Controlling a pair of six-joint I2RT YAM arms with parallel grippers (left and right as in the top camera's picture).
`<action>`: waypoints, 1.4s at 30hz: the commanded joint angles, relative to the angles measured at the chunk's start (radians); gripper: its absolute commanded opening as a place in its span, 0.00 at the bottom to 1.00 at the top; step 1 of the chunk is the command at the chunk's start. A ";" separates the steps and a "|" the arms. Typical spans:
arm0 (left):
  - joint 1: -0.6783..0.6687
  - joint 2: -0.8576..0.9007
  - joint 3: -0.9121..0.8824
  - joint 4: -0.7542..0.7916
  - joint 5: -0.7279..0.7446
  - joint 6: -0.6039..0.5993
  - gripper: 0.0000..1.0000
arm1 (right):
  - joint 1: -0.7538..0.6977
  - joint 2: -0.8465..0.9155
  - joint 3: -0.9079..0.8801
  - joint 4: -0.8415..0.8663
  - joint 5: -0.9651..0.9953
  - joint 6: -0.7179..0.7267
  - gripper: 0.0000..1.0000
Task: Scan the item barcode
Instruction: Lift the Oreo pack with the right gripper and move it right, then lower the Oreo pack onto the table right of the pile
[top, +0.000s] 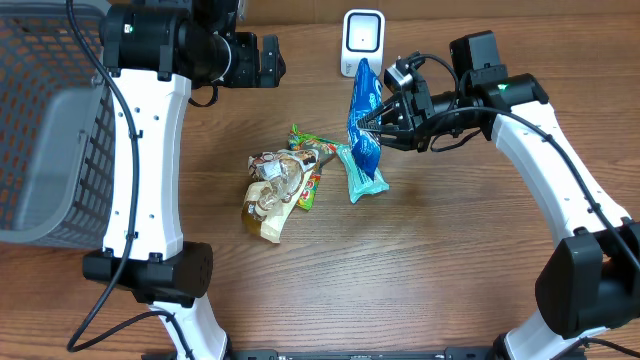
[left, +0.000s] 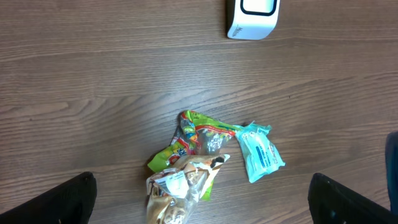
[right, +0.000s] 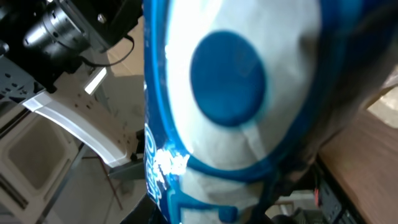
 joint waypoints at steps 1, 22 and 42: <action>0.002 -0.008 0.008 0.002 -0.009 0.008 1.00 | 0.005 -0.011 0.016 -0.076 -0.049 -0.100 0.04; 0.002 -0.009 0.008 0.002 -0.009 0.008 1.00 | 0.149 -0.010 -0.085 -0.646 0.843 -0.279 0.08; 0.002 -0.008 0.008 0.002 -0.009 0.008 1.00 | 0.166 -0.010 -0.195 -0.114 1.172 -0.069 0.28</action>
